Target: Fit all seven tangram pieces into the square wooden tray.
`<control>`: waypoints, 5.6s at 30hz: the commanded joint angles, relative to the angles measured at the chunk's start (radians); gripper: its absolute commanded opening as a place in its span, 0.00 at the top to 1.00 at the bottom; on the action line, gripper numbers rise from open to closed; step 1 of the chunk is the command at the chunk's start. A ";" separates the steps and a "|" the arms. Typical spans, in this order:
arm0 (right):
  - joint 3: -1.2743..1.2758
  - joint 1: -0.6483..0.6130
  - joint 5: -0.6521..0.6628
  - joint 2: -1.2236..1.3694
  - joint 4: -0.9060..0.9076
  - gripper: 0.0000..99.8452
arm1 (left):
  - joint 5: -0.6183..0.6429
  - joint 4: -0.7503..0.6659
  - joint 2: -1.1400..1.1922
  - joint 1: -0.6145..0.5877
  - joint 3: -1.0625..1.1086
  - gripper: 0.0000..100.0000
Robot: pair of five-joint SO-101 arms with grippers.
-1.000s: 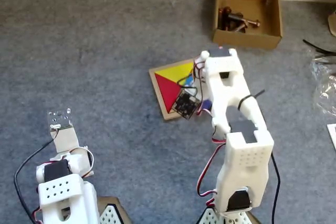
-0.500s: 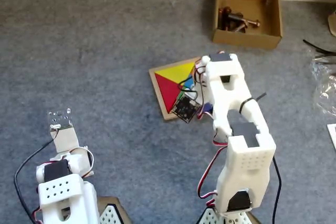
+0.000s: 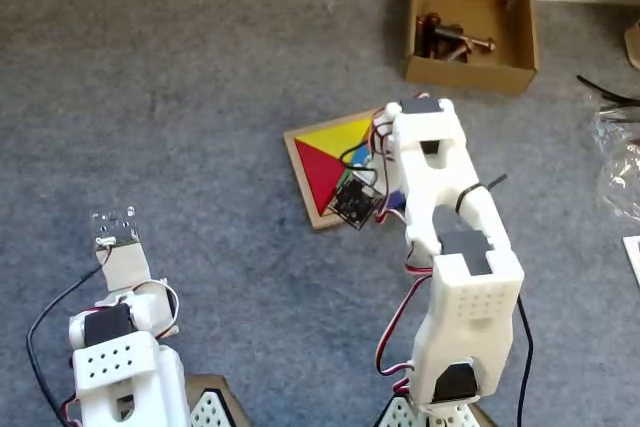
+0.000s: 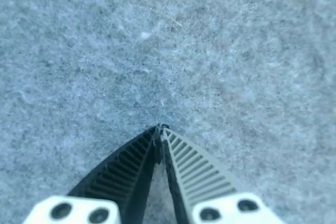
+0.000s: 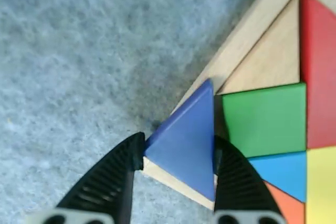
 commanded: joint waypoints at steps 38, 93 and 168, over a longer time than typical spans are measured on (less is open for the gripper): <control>-0.117 -0.012 -0.008 -0.024 0.012 0.91 | 0.008 0.011 -0.004 0.031 -0.001 1.00; -0.193 0.007 0.040 -0.015 0.021 0.87 | 0.008 0.011 -0.004 0.031 -0.001 1.00; -0.108 0.001 0.031 -0.016 0.168 0.80 | 0.008 0.011 -0.004 0.031 -0.001 1.00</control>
